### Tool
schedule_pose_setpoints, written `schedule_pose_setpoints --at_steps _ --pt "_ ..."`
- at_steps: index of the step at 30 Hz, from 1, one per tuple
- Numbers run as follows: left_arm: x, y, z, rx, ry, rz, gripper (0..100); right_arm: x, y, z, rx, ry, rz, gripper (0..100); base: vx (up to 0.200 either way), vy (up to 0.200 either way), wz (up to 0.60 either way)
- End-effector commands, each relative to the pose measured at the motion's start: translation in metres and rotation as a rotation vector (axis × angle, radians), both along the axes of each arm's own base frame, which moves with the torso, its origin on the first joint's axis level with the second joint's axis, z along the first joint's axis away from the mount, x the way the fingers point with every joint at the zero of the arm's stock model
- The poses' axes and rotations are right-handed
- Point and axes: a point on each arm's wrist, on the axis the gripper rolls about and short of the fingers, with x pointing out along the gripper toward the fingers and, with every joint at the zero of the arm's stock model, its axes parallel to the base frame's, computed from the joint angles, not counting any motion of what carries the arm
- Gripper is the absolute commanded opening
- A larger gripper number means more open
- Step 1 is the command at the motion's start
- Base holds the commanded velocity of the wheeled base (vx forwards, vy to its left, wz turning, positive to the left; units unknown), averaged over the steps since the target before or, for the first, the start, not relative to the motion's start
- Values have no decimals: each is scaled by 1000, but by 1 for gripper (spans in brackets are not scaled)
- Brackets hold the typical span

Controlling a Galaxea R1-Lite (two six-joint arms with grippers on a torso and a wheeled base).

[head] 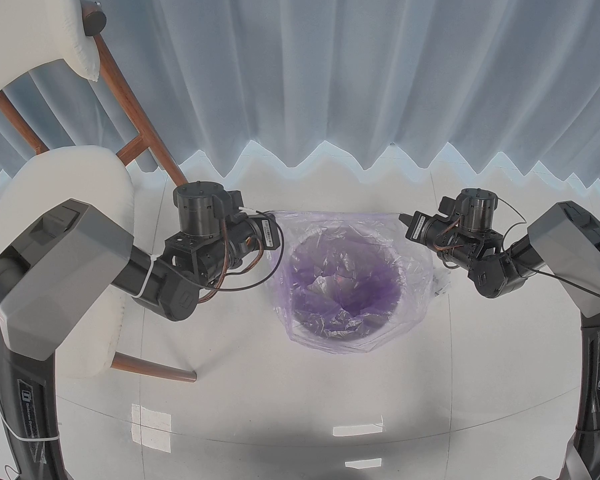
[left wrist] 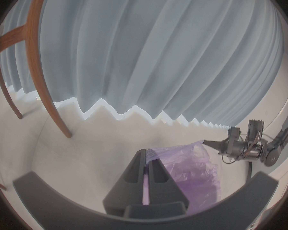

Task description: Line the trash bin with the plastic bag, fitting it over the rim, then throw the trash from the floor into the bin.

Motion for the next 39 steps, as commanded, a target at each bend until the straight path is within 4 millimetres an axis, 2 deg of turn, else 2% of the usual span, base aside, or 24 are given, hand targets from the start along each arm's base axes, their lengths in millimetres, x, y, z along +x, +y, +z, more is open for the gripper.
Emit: schedule_pose_setpoints --at_steps 1,5,17,24,35,36,39 --pt "15 -8 -12 -40 18 -15 0 7 3 -6 2 -5 3 0 0 0 0" --pt "24 -11 -23 -74 47 -9 0 11 4 -4 7 -20 2 0 0 0 0" --pt "32 -4 -52 -161 152 33 0 12 7 -10 25 6 2 0 0 0 0" --pt "37 6 -57 -197 178 61 0 12 15 -17 22 17 20 0 0 0 0" --pt "34 0 -62 -236 208 58 0 13 22 -18 24 11 34 0 0 0 0" --pt "34 0 -62 -236 208 58 0 13 22 -18 24 11 34 100 0 0 0" --pt "37 4 -63 -245 204 78 0 12 18 -11 29 -8 19 100 0 0 0"
